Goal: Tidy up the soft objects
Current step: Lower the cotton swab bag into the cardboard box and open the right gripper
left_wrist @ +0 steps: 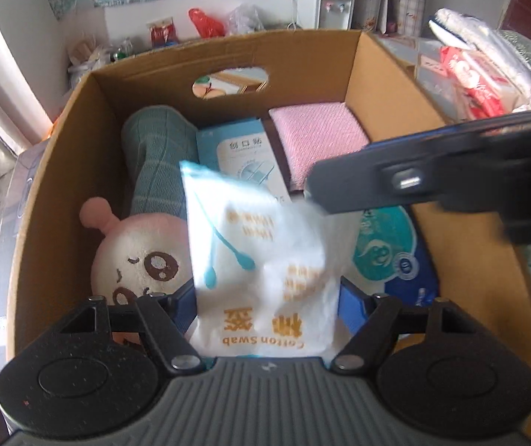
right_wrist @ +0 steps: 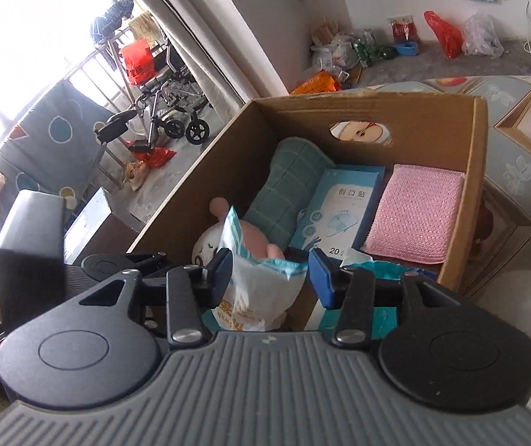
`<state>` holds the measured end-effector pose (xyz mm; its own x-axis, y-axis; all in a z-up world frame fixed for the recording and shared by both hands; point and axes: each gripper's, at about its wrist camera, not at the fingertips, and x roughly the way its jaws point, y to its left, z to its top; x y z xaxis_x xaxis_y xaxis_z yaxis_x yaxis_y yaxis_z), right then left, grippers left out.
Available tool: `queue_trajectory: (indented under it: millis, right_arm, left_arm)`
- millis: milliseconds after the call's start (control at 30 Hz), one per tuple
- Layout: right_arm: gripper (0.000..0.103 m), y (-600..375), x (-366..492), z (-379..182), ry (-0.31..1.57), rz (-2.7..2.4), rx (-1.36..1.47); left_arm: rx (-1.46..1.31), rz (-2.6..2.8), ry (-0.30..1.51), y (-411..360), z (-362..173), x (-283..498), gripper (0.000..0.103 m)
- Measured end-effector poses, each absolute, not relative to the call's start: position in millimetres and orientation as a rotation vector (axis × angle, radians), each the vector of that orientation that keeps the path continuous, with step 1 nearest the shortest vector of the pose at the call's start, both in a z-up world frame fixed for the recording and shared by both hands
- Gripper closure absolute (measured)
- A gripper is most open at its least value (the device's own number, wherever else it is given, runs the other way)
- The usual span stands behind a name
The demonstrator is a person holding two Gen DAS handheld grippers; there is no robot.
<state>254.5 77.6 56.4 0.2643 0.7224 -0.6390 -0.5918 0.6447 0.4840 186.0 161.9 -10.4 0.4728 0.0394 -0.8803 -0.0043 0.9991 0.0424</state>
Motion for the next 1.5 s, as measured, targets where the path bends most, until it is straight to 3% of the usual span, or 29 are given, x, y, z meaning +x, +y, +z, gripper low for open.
queue_trajectory:
  millis: [133,333,400,533,1333,1500]
  right_arm:
    - [0.055,51,252,68,0.887,0.891,0.147]
    - [0.053,14,248,80,0.839,0.907,0.212]
    - [0.052,3,243,80,0.825,0.912,0.233]
    - [0.052,-12,232,74,0.825,0.911,0.266]
    - [0.049,-57,192,71,0.771,0.895,0.317]
    - [0.047,-64,188,72,0.758,0.886,0.323]
  left_arm:
    - [0.023,0.004,1.077,166,-11,187,0.017]
    - [0.015,0.031,1.039,169,2,183,0.017]
    - [0.016,0.056,1.023,169,6,181,0.020]
    - [0.023,0.076,1.052,168,-2,190,0.043]
    - [0.124,0.261,0.987,135,-22,205,0.050]
    - [0.013,0.223,0.986,151,-16,202,0.042]
